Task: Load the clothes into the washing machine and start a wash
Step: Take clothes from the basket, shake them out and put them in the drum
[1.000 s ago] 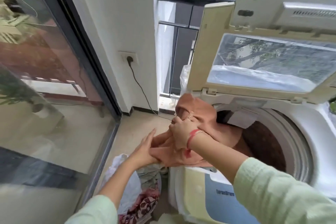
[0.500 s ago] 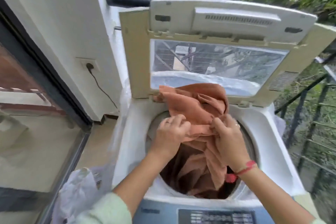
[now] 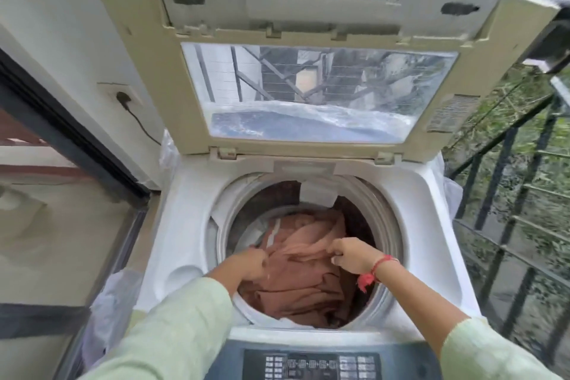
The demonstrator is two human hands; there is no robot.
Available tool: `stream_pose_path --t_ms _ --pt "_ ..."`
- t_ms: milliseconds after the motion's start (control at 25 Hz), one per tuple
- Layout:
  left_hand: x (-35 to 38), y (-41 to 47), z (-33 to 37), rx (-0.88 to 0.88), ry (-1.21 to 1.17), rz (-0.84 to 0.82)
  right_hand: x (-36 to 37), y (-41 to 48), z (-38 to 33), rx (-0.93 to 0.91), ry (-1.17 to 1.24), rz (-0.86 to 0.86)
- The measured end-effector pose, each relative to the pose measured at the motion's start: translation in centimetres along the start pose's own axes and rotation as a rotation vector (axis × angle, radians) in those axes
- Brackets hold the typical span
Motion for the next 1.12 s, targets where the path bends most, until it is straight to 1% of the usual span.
stream_pose_path --t_ms 40,120,200,240,280,320,400,520,640,680,760,840,880,960,1000,1040,1120 --pt "-2.6 -1.3 0.5 0.039 -0.117 0.098 -0.8 0.0 -1.3 -0.027 0.032 0.030" --pt "-8.0 -5.5 -0.1 0.101 -0.311 0.409 -2.5 -0.1 -4.2 -0.071 0.159 0.154" --pt "-11.9 -12.0 -4.1 0.126 -0.524 0.809 -3.6 -0.1 -7.4 -0.125 0.308 0.277" --pt "-12.6 -15.5 -7.0 0.119 -0.620 0.981 -3.9 -0.1 -9.2 -0.155 0.355 0.330" --pt "-12.4 -18.6 -10.1 0.094 -0.693 1.109 -4.2 -0.2 -11.3 -0.206 0.399 0.378" --pt "-11.3 -21.1 -13.3 0.038 -0.752 1.193 -4.3 -0.1 -13.7 -0.262 0.433 0.412" --pt "-7.2 -24.4 -19.9 -0.146 -0.872 1.252 -3.9 0.1 -19.4 -0.384 0.487 0.425" --pt "1.1 -25.8 -29.3 -0.418 -1.023 1.198 -1.4 1.0 -27.7 -0.503 0.569 0.366" --pt "9.1 -24.8 -37.6 -0.565 -1.043 1.098 2.9 3.7 -36.1 -0.569 0.566 0.281" --pt "11.7 -23.9 -40.3 -0.609 -1.055 1.041 4.6 4.9 -38.3 -0.562 0.580 0.251" --pt "17.0 -21.2 -45.3 -0.666 -1.078 0.868 8.4 8.0 -42.1 -0.516 0.621 0.219" --pt "22.1 -17.2 -49.5 -0.683 -1.055 0.568 13.2 11.8 -45.4 -0.452 0.640 0.166" --pt "24.0 -15.1 -50.8 -0.671 -0.996 0.428 15.7 13.8 -46.4 -0.404 0.635 0.119" --pt "26.2 -11.5 -51.7 -0.588 -0.836 0.196 21.2 18.4 -46.5 -0.290 0.568 0.001" --pt "26.7 -9.7 -52.3 -0.548 -0.770 0.111 24.0 21.0 -45.8 -0.229 0.516 -0.034" --pt "26.6 -8.2 -52.7 -0.513 -0.717 0.067 26.5 23.5 -44.5 -0.160 0.452 -0.051" --pt "26.3 -4.6 -53.7 -0.459 -0.656 0.055 31.4 27.6 -40.9 -0.011 0.314 -0.105"
Point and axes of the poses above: each hand's wrist, its own y-axis towards the middle knuckle, its own x-axis out of the palm, z = x × y, the point moved 9 cm from there along y, towards the middle knuckle, and after that the axes turned 14 degrees about -x, right-handed, at the moved point
